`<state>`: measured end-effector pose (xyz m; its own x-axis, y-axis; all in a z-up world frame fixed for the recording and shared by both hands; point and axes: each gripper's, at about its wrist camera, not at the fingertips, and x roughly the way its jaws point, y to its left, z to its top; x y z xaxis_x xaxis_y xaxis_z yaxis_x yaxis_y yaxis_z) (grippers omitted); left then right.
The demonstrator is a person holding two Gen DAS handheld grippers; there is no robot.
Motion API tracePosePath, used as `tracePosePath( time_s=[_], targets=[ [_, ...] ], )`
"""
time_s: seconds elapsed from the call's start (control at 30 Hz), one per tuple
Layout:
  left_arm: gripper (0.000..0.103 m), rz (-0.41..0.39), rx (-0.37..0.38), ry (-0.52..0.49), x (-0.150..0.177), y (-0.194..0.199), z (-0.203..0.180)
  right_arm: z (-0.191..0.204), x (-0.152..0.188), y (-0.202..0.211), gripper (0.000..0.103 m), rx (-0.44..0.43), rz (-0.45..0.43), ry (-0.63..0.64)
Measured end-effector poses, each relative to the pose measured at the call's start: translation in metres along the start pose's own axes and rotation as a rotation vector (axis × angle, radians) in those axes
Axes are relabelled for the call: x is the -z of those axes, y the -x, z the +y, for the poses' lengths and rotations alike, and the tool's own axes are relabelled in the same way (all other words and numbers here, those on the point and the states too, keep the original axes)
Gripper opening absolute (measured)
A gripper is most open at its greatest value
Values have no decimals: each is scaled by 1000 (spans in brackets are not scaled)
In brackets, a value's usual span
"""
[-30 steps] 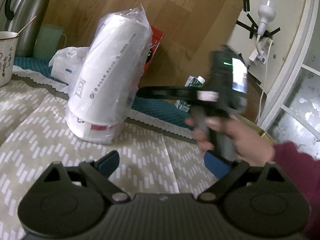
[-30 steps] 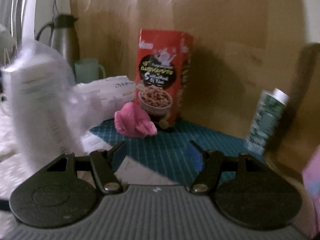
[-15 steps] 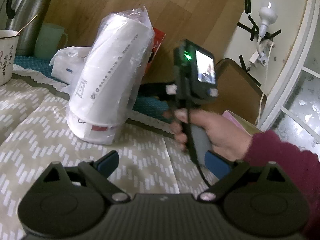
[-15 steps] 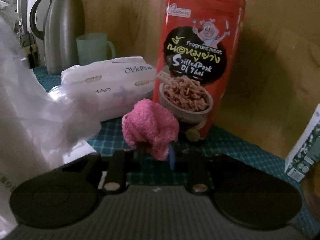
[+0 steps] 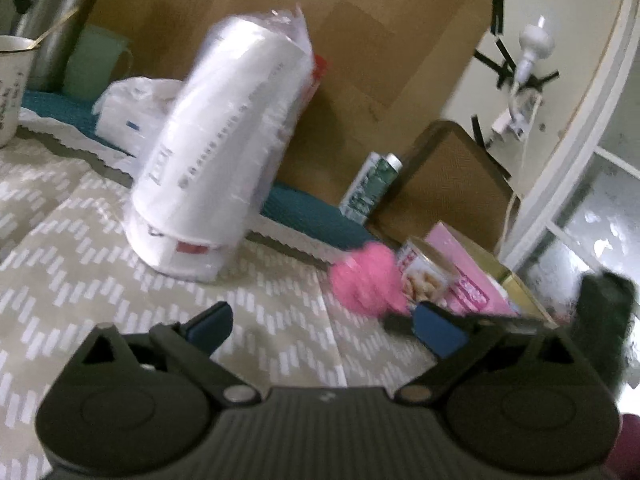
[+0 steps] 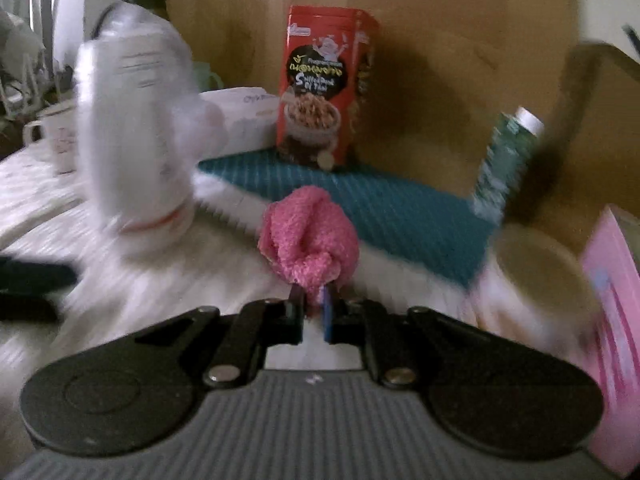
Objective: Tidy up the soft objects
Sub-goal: 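Close the right tool on the pink fuzzy sock ball and lift it, then carry the pink sock ball into the pink tin and open the right tool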
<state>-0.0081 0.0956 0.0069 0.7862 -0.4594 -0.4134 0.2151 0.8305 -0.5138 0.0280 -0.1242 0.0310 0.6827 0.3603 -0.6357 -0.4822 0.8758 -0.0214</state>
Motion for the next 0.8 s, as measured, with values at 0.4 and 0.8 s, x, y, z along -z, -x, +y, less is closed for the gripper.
tracePosePath(
  time_s=[0.4, 0.8],
  targets=[
    [102, 139, 174, -185, 20, -24, -101, 7, 75, 105, 12, 30, -49, -137],
    [66, 299, 141, -191, 44, -63, -115, -8, 92, 107, 20, 20, -80, -200]
  ],
)
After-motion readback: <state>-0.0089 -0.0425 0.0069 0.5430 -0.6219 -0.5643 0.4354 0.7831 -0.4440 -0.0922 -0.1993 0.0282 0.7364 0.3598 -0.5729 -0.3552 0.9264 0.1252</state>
